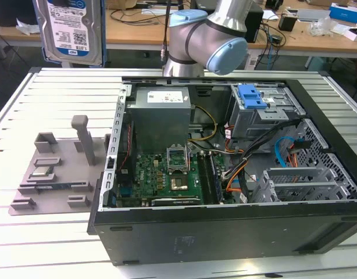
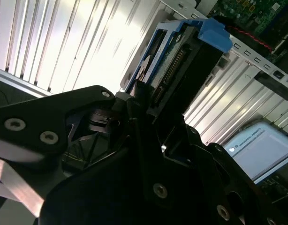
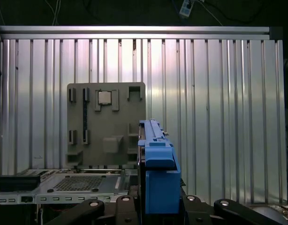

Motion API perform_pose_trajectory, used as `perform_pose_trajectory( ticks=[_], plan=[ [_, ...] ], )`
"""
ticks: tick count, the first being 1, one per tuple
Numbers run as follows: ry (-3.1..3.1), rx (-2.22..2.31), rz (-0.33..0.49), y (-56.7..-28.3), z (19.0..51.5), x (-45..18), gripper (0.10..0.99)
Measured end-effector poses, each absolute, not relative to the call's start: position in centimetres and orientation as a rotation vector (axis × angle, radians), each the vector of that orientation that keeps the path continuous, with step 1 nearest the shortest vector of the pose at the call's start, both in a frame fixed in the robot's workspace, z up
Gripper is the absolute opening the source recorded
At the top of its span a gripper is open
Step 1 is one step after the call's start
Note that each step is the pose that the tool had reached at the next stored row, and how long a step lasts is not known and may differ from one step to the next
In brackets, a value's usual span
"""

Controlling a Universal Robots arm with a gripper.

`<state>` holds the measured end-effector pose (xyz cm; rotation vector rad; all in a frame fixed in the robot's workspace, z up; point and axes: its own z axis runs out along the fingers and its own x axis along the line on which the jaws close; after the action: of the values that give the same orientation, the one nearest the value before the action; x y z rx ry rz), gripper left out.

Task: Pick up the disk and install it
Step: 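Pick up the disk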

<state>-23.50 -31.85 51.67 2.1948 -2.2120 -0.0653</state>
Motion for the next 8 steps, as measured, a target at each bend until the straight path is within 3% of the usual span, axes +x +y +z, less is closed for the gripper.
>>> perform_pose_trajectory(
  ticks=[8],
  plan=[
    [-2.212, 2.195, -0.065, -31.9, 51.7, -19.3, 0.365]
  ],
)
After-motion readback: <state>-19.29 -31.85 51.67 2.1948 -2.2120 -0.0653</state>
